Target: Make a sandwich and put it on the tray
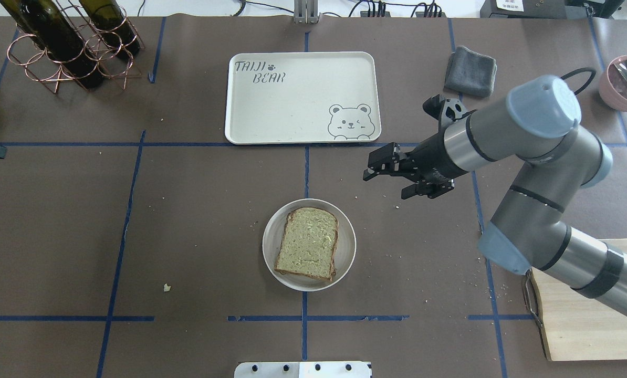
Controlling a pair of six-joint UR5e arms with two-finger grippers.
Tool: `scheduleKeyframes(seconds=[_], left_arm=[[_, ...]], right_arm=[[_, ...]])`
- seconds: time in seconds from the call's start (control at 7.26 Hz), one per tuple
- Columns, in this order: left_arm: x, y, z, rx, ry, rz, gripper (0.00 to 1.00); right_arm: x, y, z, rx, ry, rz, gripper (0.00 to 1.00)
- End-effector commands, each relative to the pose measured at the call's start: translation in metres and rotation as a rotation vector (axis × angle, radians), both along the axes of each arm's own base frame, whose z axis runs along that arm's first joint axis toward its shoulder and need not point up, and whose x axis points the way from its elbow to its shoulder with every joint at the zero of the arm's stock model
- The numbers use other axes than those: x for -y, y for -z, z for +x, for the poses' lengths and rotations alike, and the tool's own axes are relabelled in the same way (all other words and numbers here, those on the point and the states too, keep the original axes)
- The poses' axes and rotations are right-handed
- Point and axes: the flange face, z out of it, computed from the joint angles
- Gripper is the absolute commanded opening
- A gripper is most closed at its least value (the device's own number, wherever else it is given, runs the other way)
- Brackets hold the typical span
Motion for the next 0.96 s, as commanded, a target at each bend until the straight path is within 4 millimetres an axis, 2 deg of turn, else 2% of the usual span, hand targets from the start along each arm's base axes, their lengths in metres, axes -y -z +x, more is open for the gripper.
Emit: scheduleKeyframes(seconds=[0.0, 0.14, 0.28, 0.41, 0.55, 0.69, 0.83], left_arm=[[-0.008, 0.101, 0.145, -0.08, -0.012, -0.195, 0.89], [-0.025, 0.145, 0.22, -0.095, 0.024, -0.264, 0.79], [-0.044, 0.166, 0.262, -0.105, 0.009, -0.305, 0.7], [-0.065, 0.166, 0.297, -0.058, 0.015, -0.306, 0.65], [-0.064, 0.186, 0.329, 0.001, 0.07, -0.295, 0.62], [-0.077, 0.199, 0.359, 0.05, 0.081, -0.287, 0.6], [-0.079, 0.21, 0.366, 0.045, 0.088, -0.272, 0.59]], right_arm=[[0.03, -0.047, 0.071, -0.032, -0.007, 0.044, 1.0], [0.038, -0.07, 0.099, -0.056, -0.006, 0.095, 1.0], [0.041, -0.086, 0.11, -0.073, -0.003, 0.119, 1.0], [0.047, -0.093, 0.117, -0.081, -0.014, 0.114, 1.0], [0.048, -0.096, 0.118, -0.085, -0.015, 0.112, 1.0], [0.05, -0.098, 0.117, -0.087, -0.014, 0.114, 1.0], [0.05, -0.1, 0.116, -0.088, -0.012, 0.114, 1.0]])
